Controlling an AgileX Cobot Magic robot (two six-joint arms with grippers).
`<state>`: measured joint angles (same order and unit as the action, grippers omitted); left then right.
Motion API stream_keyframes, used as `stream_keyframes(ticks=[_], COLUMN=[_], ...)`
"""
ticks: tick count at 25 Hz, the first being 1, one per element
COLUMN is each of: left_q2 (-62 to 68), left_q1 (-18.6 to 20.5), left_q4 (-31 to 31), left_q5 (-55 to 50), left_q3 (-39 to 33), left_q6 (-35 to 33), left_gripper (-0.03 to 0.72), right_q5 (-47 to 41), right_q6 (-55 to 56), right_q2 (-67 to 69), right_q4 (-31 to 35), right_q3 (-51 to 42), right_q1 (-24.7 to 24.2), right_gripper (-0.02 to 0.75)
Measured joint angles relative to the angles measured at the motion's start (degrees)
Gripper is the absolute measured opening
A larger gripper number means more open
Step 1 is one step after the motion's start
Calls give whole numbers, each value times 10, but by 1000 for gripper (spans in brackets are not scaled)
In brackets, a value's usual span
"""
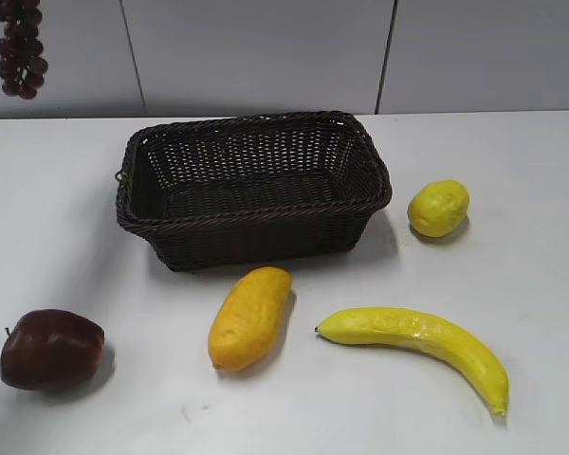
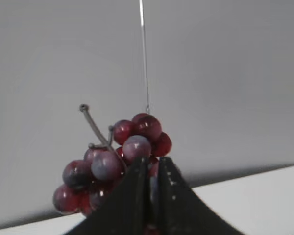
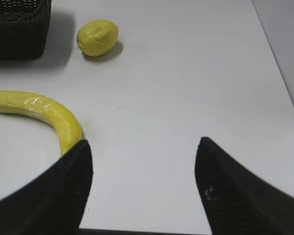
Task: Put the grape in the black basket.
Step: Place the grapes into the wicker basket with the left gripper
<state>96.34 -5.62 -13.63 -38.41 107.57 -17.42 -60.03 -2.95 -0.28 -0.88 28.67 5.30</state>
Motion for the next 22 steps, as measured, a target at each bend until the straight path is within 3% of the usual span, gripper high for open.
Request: stream_keyframes(ticks=[5,15,22], left_q2=[0,6,63], left_q1=[-12,-125,-177], left_q4=[-66,-70,-70], left_q5=[21,33,40], left_q3=[0,0,1], left_q6=[0,0,0], left_gripper=[7,7,7], right_q5=[0,0,0], right_q6=[0,0,0], right_q2=[0,0,0], right_q4=[0,0,0], right_q3=[0,0,0], right_q1=[0,0,0], right_gripper=[500,500,500])
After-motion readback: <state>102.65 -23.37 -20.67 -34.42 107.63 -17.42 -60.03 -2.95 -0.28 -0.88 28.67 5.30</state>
